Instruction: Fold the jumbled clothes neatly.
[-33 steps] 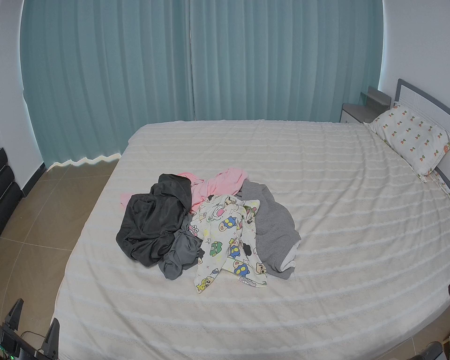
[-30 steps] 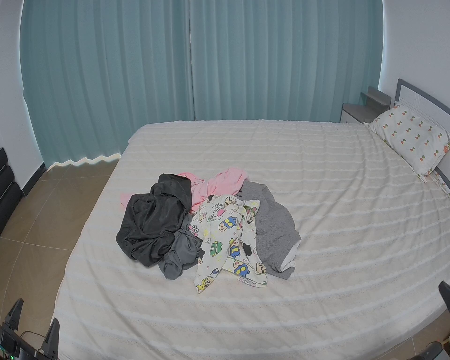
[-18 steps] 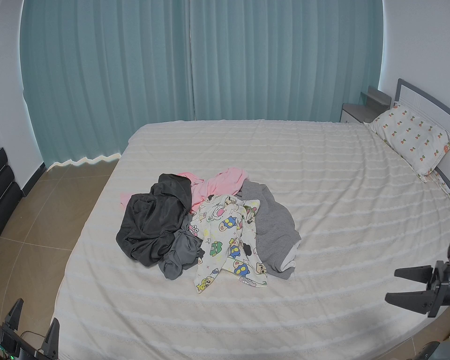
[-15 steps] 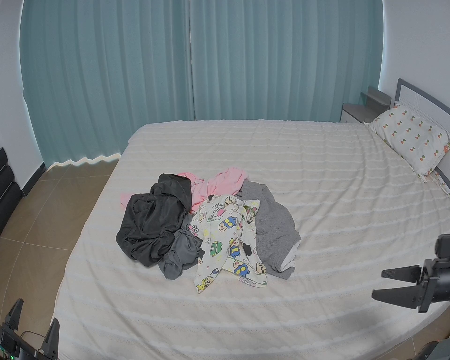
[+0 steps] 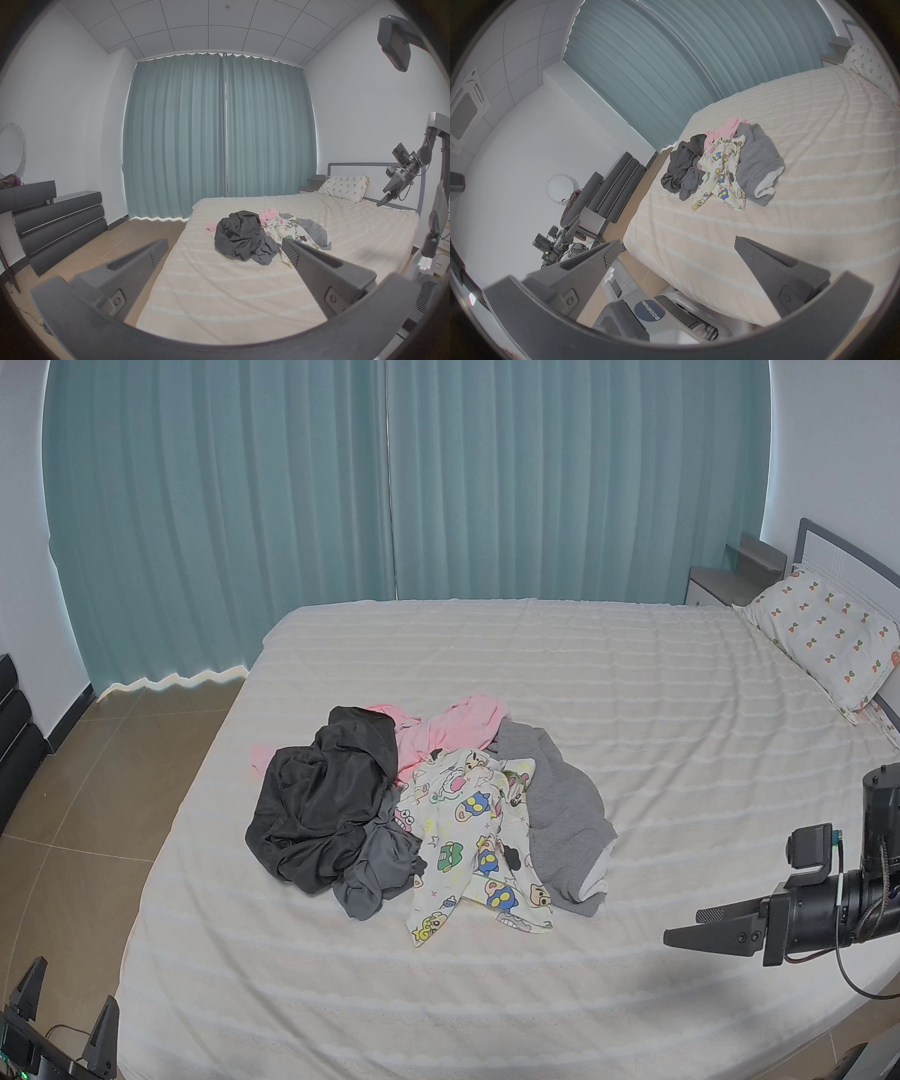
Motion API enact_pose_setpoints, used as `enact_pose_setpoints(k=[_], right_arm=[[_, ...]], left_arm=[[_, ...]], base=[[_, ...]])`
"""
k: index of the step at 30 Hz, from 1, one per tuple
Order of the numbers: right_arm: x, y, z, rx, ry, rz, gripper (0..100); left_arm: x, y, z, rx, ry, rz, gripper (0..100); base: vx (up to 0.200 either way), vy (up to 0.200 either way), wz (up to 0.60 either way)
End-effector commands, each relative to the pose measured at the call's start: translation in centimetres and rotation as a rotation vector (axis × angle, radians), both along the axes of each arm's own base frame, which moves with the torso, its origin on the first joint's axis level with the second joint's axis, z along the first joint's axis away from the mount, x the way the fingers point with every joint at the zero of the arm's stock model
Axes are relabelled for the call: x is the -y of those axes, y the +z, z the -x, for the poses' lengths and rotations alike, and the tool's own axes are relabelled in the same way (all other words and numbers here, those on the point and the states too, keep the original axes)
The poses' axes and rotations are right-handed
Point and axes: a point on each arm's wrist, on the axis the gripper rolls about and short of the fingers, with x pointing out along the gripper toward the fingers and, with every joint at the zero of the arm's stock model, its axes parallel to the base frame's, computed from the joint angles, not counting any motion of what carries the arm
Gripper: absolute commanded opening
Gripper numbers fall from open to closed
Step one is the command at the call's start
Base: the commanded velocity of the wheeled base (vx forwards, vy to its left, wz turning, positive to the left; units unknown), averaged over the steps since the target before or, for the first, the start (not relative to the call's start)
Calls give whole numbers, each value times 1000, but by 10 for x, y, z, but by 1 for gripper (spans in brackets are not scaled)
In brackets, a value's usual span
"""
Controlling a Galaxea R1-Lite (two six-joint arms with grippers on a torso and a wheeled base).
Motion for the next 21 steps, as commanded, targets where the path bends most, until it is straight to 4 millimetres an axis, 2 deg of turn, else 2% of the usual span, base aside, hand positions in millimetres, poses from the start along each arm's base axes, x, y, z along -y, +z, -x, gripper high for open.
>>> enact_pose_setpoints(k=[1, 4, 9, 11, 12, 15, 21], right_arm=[[-4, -20, -18, -80, -30, 41, 100], [-4, -41, -41, -128, -102, 87, 100], [-10, -64, -67, -149, -204, 106, 100], [-19, -91, -91, -164, -277, 138, 100], [-19, -91, -91, -164, -277, 138, 100], [-36, -138, -113, -151, -351, 222, 100], [-55, -156, -133, -138, -355, 212, 100]], left_arm=[[0, -5, -1, -9, 1, 0, 100], [0, -5, -1, -9, 1, 0, 100], [0, -5, -1, -9, 1, 0, 100], [0, -5, -1, -9, 1, 0, 100], [0, -5, -1, -9, 1, 0, 100], [0, -5, -1, -9, 1, 0, 100], [0, -5, -1, -9, 1, 0, 100]], base=[[0, 0, 0], [0, 0, 0], [0, 0, 0], [0, 0, 0], [0, 0, 0], [0, 0, 0], [0, 0, 0]])
